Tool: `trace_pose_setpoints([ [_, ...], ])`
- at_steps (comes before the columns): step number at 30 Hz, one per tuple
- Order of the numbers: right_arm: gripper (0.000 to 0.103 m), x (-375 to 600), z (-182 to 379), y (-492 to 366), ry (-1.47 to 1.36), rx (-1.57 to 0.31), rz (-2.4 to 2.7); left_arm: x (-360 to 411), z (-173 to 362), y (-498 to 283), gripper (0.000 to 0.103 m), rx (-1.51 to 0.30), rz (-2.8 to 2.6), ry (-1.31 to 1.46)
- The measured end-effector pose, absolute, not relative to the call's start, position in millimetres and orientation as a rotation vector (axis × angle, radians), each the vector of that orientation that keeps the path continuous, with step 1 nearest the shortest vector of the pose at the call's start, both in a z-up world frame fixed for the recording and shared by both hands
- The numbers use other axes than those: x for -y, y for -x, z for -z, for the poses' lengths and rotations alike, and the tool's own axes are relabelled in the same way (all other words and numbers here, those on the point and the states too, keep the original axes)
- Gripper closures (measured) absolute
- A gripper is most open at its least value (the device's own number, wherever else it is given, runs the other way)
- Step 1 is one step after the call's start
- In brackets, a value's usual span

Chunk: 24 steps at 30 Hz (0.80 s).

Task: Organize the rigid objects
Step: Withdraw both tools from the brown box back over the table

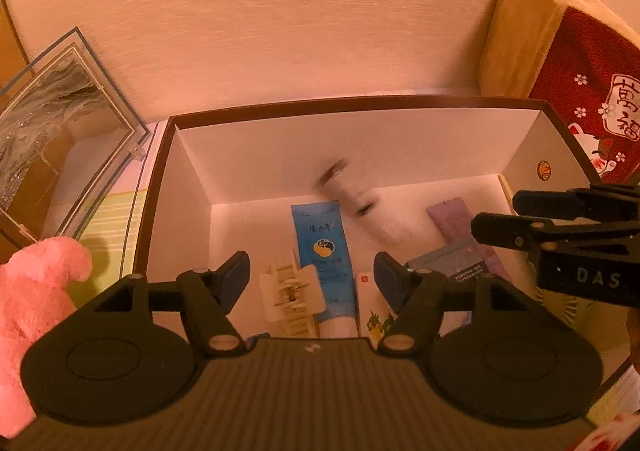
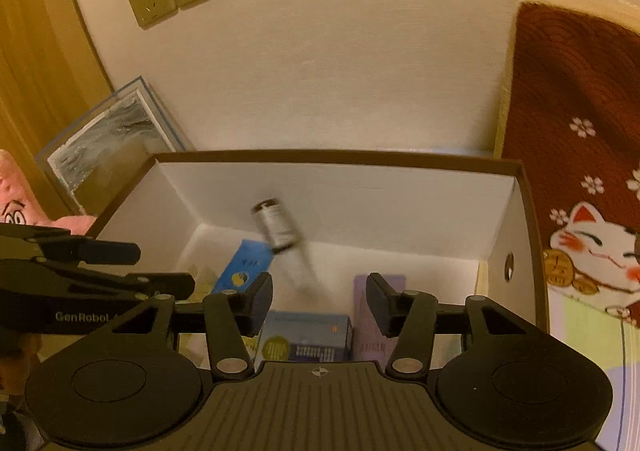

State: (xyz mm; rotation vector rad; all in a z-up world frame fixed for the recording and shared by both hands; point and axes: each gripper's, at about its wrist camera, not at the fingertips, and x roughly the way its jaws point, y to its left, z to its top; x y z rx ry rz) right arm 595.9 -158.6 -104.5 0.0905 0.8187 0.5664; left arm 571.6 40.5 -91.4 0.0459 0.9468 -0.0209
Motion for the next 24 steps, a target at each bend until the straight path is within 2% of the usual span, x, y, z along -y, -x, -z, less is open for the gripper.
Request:
trace_pose_setpoints([
  [7, 0.047, 170, 97, -576, -0.120, -0.819, -0.564, -39, 85, -556, 0.035, -0.939, 0.017, -0.045],
  [10, 0.045, 175, 91, -563, -0.135, -0.812, -0.559, -37, 80, -545, 0.031, -0.927, 0.017, -0.047],
  [24, 0.040, 207, 68, -490, -0.184, -0.797, -0.549, -22, 41, -462, 0.027, -0.874, -0.032, -0.061],
])
